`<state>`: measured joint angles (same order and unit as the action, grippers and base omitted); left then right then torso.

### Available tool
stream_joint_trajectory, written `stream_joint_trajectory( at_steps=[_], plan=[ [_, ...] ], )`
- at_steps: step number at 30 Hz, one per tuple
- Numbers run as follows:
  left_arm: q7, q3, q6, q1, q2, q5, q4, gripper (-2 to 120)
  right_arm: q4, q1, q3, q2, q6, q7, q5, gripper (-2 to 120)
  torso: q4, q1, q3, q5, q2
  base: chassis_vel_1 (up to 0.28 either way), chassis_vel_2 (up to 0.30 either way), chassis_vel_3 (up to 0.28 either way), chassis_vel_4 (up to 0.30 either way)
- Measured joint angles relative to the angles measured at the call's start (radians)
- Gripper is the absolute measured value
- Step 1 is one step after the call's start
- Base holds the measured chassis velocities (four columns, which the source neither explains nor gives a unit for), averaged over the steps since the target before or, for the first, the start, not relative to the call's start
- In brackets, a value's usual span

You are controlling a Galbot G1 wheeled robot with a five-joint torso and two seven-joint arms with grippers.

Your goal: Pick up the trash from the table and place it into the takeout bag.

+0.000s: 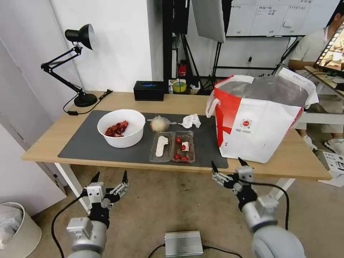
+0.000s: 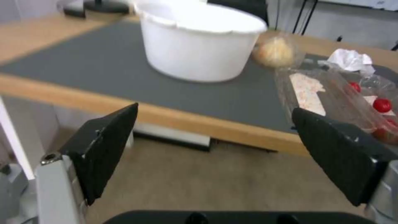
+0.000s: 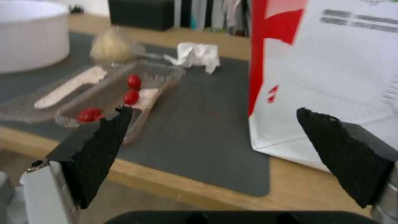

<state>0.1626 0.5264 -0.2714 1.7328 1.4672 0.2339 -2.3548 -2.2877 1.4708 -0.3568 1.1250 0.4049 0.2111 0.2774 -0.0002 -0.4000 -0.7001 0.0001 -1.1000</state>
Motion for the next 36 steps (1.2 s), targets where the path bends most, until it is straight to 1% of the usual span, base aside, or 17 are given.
stream_joint_trajectory(
  at_steps=[3, 4, 6, 8, 10, 12, 15, 18, 19, 21, 22, 25, 26, 29, 32, 35, 36],
  plan=[
    [0.014, 0.003, -0.009, -0.008, -0.001, 0.058, -0.027, 100, 0.003, -0.086, 0.049, -0.097, 0.105, 0.055, 0.072, 100, 0.0006, 0.000, 0.000, -0.0002, 0.000, 0.000, 0.000, 0.000, 0.000],
    [0.014, 0.003, -0.009, -0.008, -0.001, 0.058, -0.027, 100, 0.003, -0.086, 0.049, -0.097, 0.105, 0.055, 0.072, 100, 0.0006, 0.000, 0.000, -0.0002, 0.000, 0.000, 0.000, 0.000, 0.000],
    [0.036, 0.005, -0.035, -0.022, -0.004, 0.132, -0.060, 100, 0.004, -0.103, 0.060, -0.118, 0.128, 0.067, 0.087, 100, 0.0003, 0.000, 0.000, 0.0000, 0.000, 0.000, 0.000, 0.000, 0.000],
    [0.046, 0.006, -0.045, -0.028, -0.005, 0.159, -0.073, 100, 0.005, -0.104, 0.061, -0.119, 0.130, 0.068, 0.089, 100, 0.0001, 0.000, 0.000, 0.0000, 0.000, 0.000, 0.000, 0.000, 0.000],
    [0.070, 0.008, -0.074, -0.041, -0.009, 0.234, -0.106, 100, 0.005, -0.105, 0.061, -0.120, 0.131, 0.068, 0.089, 100, 0.0001, 0.000, 0.000, 0.0000, 0.000, 0.000, 0.000, 0.000, 0.000],
    [0.080, 0.009, -0.086, -0.048, -0.010, 0.270, -0.123, 100, 0.005, -0.105, 0.061, -0.119, 0.131, 0.068, 0.089, 100, 0.0001, 0.000, 0.000, 0.0001, 0.000, 0.000, 0.000, 0.000, 0.000],
    [0.084, 0.009, -0.091, -0.050, -0.011, 0.283, -0.128, 100, 0.005, -0.109, 0.063, -0.123, 0.129, 0.069, 0.094, 100, 0.0001, 0.000, 0.000, -0.0001, 0.000, 0.000, 0.000, 0.000, 0.000],
    [0.087, 0.009, -0.092, -0.051, -0.011, 0.289, -0.129, 100, 0.002, -0.115, 0.056, -0.124, 0.040, 0.044, 0.104, 100, 0.0001, 0.000, 0.000, -0.0001, 0.000, 0.000, 0.000, 0.000, 0.000],
    [0.087, 0.009, -0.092, -0.051, -0.011, 0.289, -0.129, 100, 0.002, -0.115, 0.056, -0.124, 0.040, 0.044, 0.104, 100, 0.0001, 0.000, 0.000, -0.0001, 0.000, 0.000, 0.000, 0.000, 0.000],
    [0.096, 0.004, -0.094, -0.056, -0.010, 0.327, -0.130, 100, -0.002, -0.120, 0.047, -0.123, -0.044, 0.018, 0.111, 100, 0.0002, 0.000, 0.000, -0.0001, 0.000, 0.000, 0.000, 0.000, 0.000],
    [0.096, 0.004, -0.094, -0.056, -0.010, 0.327, -0.130, 100, -0.002, -0.120, 0.047, -0.123, -0.044, 0.018, 0.111, 100, 0.0002, 0.000, 0.000, -0.0001, 0.000, 0.000, 0.000, 0.000, 0.000],
    [0.121, -0.012, -0.095, -0.067, -0.002, 0.437, -0.129, 100, -0.013, -0.120, 0.021, -0.123, -0.155, -0.013, 0.121, 100, 0.0005, 0.000, 0.000, -0.0001, 0.000, 0.000, 0.000, 0.000, 0.000],
    [0.121, -0.012, -0.095, -0.067, -0.002, 0.437, -0.129, 100, -0.013, -0.120, 0.021, -0.123, -0.155, -0.013, 0.121, 100, 0.0005, 0.000, 0.000, -0.0001, 0.000, 0.000, 0.000, 0.000, 0.000],
    [0.141, -0.027, -0.095, -0.077, 0.004, 0.532, -0.124, 100, -0.020, -0.108, 0.004, -0.122, -0.186, -0.021, 0.122, 100, 0.0001, 0.000, 0.000, 0.0000, 0.000, 0.000, 0.000, 0.000, 0.000],
    [0.150, -0.033, -0.095, -0.081, 0.006, 0.572, -0.123, 100, -0.019, -0.107, 0.003, -0.121, -0.188, -0.022, 0.122, 100, 0.0002, 0.000, 0.000, -0.0001, 0.000, 0.000, 0.000, 0.000, 0.000],
    [0.176, -0.051, -0.095, -0.094, 0.015, 0.695, -0.118, 100, -0.006, -0.108, 0.006, -0.120, -0.189, -0.023, 0.120, 100, 0.0002, 0.000, 0.000, -0.0001, 0.000, 0.000, 0.000, 0.000, 0.000],
    [0.176, -0.051, -0.095, -0.094, 0.015, 0.695, -0.118, 100, -0.006, -0.108, 0.006, -0.120, -0.189, -0.023, 0.120, 100, 0.0002, 0.000, 0.000, -0.0001, 0.000, 0.000, 0.000, 0.000, 0.000]
  ],
)
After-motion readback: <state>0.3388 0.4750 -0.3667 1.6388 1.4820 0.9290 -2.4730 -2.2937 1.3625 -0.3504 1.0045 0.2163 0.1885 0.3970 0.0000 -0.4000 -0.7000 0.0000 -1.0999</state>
